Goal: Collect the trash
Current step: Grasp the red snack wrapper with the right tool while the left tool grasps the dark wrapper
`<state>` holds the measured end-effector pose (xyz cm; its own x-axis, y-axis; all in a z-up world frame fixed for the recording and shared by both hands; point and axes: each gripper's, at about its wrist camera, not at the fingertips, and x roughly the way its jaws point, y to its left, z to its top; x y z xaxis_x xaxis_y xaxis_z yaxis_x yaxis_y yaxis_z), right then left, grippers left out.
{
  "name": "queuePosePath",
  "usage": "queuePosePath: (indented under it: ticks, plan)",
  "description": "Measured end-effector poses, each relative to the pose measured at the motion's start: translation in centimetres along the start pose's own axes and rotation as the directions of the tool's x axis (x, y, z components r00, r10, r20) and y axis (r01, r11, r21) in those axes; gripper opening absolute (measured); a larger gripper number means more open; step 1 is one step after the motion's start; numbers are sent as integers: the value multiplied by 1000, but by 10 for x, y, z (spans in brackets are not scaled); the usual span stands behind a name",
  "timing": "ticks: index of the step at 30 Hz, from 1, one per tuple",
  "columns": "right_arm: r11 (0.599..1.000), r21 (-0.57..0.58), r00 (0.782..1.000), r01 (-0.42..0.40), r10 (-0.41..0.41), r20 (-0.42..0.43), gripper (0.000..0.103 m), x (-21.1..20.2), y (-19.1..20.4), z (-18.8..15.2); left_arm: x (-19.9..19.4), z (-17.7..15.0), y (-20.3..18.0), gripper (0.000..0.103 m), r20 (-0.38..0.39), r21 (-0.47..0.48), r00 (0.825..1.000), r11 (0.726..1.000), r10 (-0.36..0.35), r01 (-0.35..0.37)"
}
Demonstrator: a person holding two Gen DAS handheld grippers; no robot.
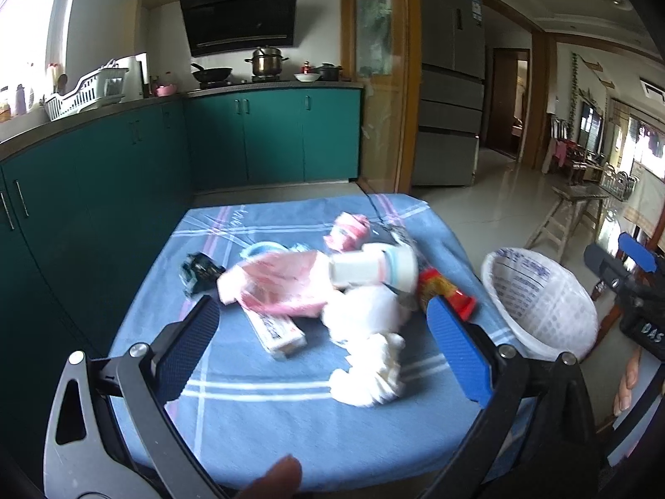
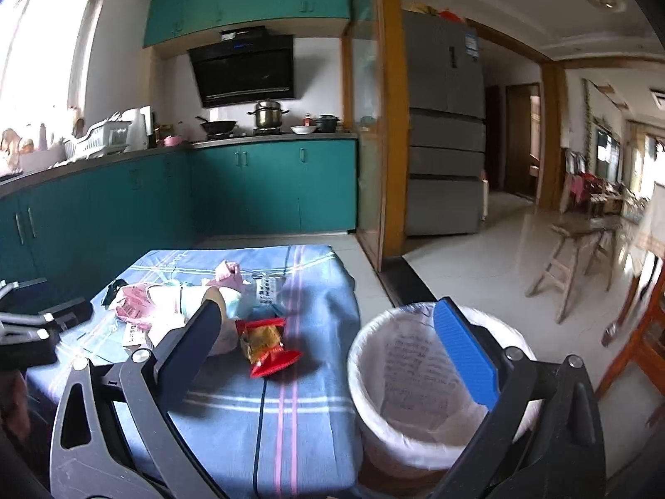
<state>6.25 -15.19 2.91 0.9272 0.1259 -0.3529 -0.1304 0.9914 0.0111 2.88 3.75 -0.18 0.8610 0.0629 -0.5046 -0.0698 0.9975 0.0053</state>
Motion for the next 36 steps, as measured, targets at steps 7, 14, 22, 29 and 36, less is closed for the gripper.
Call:
queuePosePath:
  ticks: [7,14,22,29,36]
  plan:
    - [993,-82,992,-82,73,-99,97,80,24,21,33,44,74,99,-32,-102,989,984,144,-147]
    - [983,-6,960,-184,178,-216,49,155,32,19,71,66,126,76,-85,-153,974,963,211,-222]
    - [974,30,923,-225,223,-314,56,188,24,-17,176,52,169,76,-341,-265,938,952,57,-154]
    - [959,-18,891,-284,258,-374,71,199,38,-22,204,31,161,53,-447,-256,894,956,16,-146]
    - [936,-38,837,-349,293,-463,71,212,56,-41,188,27,164,18,-403,-328,914,941,-53,-90]
